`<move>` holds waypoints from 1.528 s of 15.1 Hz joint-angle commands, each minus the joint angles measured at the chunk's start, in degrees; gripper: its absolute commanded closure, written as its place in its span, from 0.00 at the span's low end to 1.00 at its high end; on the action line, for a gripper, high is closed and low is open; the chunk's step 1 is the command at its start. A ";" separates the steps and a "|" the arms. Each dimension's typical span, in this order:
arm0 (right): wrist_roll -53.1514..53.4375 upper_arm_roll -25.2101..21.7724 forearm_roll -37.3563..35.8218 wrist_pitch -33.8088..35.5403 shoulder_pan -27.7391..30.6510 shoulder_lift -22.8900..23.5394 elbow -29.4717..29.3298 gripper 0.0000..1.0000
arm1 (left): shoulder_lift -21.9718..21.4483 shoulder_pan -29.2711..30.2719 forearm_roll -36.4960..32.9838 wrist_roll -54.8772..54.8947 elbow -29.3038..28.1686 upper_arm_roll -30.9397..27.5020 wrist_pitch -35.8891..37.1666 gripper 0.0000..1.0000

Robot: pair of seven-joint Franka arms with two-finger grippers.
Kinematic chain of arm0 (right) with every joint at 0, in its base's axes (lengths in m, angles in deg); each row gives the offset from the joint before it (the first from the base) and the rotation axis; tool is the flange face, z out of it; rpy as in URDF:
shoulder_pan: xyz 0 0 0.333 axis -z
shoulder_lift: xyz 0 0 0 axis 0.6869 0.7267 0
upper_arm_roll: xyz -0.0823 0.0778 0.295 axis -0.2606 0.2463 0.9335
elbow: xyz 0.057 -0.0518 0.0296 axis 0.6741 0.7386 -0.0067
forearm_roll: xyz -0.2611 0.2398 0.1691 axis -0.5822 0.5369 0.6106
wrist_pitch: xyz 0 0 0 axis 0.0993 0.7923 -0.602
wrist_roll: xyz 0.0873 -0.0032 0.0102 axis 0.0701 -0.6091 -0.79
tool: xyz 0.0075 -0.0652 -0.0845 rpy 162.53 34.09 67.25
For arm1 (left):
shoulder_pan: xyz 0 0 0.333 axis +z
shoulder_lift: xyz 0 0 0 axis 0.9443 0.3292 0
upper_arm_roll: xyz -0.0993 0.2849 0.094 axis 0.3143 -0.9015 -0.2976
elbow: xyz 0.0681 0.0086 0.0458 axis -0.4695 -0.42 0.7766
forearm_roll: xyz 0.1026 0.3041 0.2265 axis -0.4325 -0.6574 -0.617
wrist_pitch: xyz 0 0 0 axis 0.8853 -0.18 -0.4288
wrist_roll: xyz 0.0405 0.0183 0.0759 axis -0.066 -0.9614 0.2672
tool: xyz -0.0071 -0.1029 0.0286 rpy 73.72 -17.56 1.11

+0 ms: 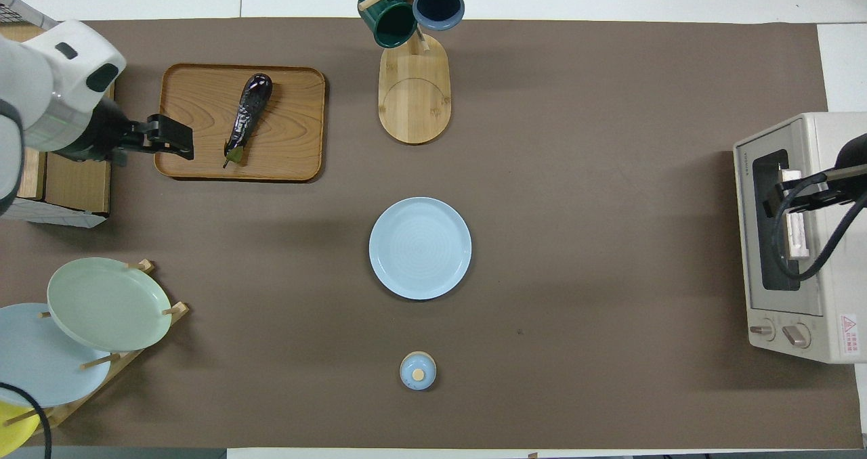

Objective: Put eggplant into oven

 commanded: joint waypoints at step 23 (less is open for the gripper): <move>8.04 -0.01 -4.61 -21.83 9.42 -0.09 18.69 1.00 | 18.94 -2.71 -4.49 12.60 -0.01 0.36 -23.86 0.00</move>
